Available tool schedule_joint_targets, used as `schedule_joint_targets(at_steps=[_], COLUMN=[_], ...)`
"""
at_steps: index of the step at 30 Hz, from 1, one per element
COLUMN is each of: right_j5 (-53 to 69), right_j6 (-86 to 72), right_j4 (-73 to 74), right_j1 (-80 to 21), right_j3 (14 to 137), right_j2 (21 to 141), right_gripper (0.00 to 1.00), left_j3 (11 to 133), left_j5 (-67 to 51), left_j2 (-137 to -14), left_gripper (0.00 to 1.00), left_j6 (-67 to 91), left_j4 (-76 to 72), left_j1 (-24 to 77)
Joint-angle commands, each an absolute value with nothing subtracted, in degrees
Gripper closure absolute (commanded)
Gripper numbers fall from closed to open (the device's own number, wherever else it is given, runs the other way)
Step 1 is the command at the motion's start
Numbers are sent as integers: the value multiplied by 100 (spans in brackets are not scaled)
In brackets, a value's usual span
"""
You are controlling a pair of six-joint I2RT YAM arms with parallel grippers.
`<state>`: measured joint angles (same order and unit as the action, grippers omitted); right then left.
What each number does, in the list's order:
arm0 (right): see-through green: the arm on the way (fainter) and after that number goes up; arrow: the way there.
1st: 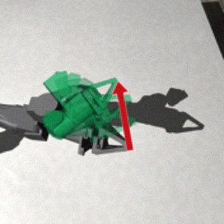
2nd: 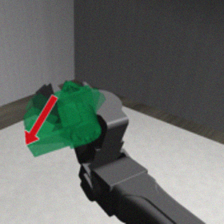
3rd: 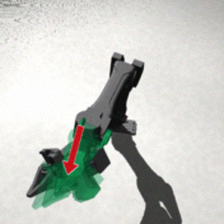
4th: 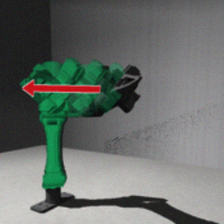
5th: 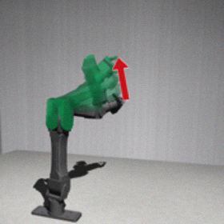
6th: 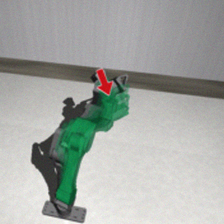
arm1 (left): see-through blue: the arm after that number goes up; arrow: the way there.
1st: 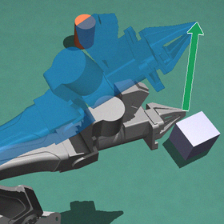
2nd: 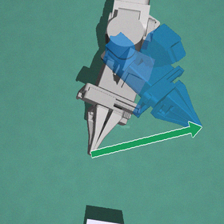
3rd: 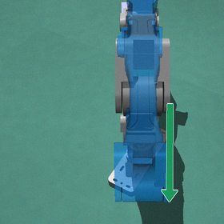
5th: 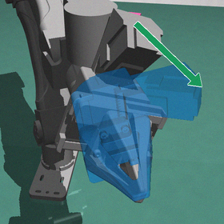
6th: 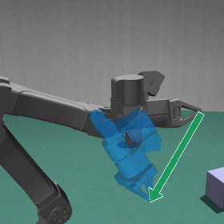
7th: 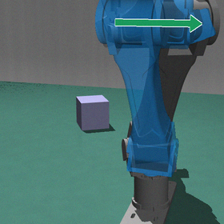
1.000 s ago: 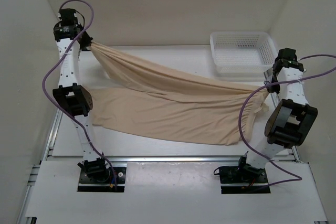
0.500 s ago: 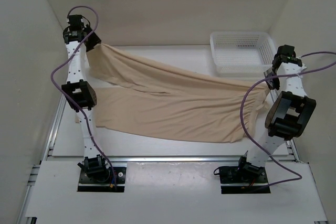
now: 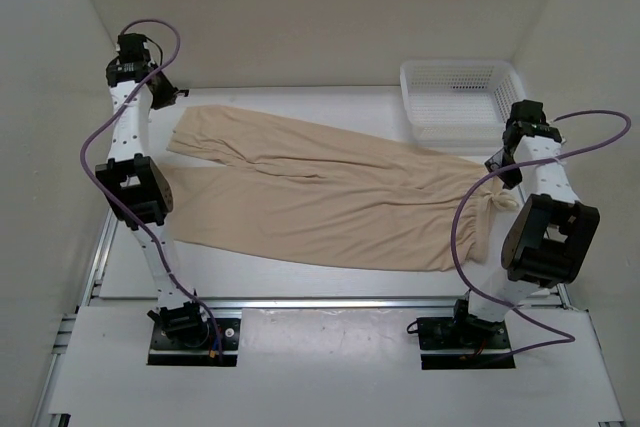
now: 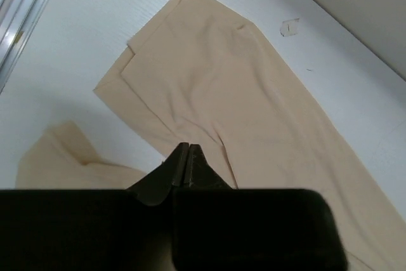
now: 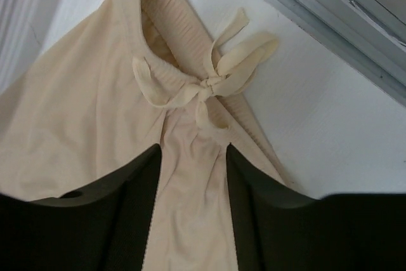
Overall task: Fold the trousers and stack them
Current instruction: Flatten the trousers out
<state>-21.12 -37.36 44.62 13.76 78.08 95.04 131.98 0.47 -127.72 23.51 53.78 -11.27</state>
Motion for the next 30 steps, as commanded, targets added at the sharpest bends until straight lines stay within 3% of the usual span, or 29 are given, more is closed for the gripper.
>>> schedule_joint_targets(at_steps=[1, 2, 3, 5, 7, 10, 17, 19, 21, 22, 30], right_j5=[-1987, -1917, -1820, -1635, -1556, -1494, -1494, -1494, -1494, -1494, -1494], right_j6=[-3788, -3788, -3788, -3788, -3788, -3788, -3850, -3788, -3788, -3840, -3841], right_j4=[4290, 4289, 4289, 4289, 4289, 4289, 4341, 4342, 4342, 4342, 4395], right_j1=[1354, 1354, 1354, 1301, 1301, 1248, 1143, 1143, 1143, 1143, 1143], right_j3=[7498, 7445, 7392, 7339, 7339, 7339, 7462, 7462, 7462, 7410, 7356], right_j2=[9106, 9036, 9035, 8982, 8982, 8982, 9035, 9035, 9035, 9035, 9035], right_gripper=[53, 54, 54, 54, 54, 54, 54, 54, 54, 54, 54], left_j3=[12780, 12718, 12718, 12787, 12866, 12815, 12964, 13139, 13201, 13201, 12983], left_j5=[325, 238, 168, -43, -158, -158, 105, 105, 53, 53, 351], left_j2=[-12366, -12453, -12715, -13033, -13446, -13676, -14070, -14194, -14264, -14334, -14045], left_gripper=[90, 82, 48, 33, 30, 40, 42, 49, 64, 87, 90], left_j6=[2224, 2224, 2276, 2329, 2477, 2593, 2804, 2804, 2804, 2804, 2672], left_j4=[5537, 5624, 5703, 5879, 6081, 6004, 5889, 5889, 5889, 5889, 5889], left_j1=[-1187, -1187, -1187, -1187, -1187, -1187, -1187, -1187, -1187, -1187, -1265])
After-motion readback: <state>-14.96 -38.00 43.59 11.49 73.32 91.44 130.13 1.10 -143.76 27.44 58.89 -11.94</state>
